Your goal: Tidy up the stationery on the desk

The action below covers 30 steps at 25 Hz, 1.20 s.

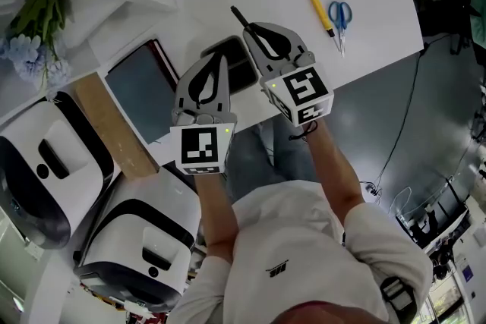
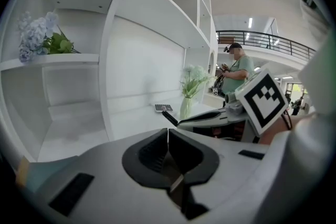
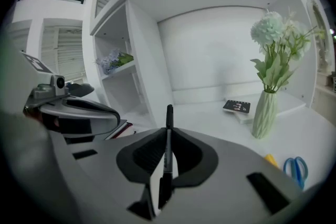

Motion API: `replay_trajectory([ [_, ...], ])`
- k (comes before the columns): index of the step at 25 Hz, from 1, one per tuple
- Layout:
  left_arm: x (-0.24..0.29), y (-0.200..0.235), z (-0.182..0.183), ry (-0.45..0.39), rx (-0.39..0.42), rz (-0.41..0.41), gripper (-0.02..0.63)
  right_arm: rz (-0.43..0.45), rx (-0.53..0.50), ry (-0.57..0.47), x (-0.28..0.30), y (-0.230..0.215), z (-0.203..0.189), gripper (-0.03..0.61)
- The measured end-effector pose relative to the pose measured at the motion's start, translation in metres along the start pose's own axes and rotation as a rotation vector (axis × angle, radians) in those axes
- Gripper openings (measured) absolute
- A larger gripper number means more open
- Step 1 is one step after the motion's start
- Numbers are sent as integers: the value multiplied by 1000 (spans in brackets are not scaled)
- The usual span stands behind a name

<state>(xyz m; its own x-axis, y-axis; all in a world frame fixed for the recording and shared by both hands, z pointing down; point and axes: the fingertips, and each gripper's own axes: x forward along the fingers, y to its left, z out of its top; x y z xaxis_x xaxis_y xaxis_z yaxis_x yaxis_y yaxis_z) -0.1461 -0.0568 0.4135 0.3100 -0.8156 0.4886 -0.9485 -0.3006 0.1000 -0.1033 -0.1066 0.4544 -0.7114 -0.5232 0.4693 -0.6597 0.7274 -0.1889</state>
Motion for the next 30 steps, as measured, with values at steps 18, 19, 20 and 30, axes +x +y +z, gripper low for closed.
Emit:
replay_trajectory([
  [18, -26, 28, -14, -5, -48, 89, 0, 170, -36, -163, 7, 74, 29, 29],
  [19, -27, 29, -15, -5, -51, 93, 0, 176, -40, -167, 8, 76, 29, 29],
  [20, -29, 30, -15, -5, -54, 97, 0, 180, -43, -175, 10, 79, 29, 29],
  [30, -35, 41, -22, -4, -71, 120, 0, 176, -67, -222, 21, 86, 27, 31],
])
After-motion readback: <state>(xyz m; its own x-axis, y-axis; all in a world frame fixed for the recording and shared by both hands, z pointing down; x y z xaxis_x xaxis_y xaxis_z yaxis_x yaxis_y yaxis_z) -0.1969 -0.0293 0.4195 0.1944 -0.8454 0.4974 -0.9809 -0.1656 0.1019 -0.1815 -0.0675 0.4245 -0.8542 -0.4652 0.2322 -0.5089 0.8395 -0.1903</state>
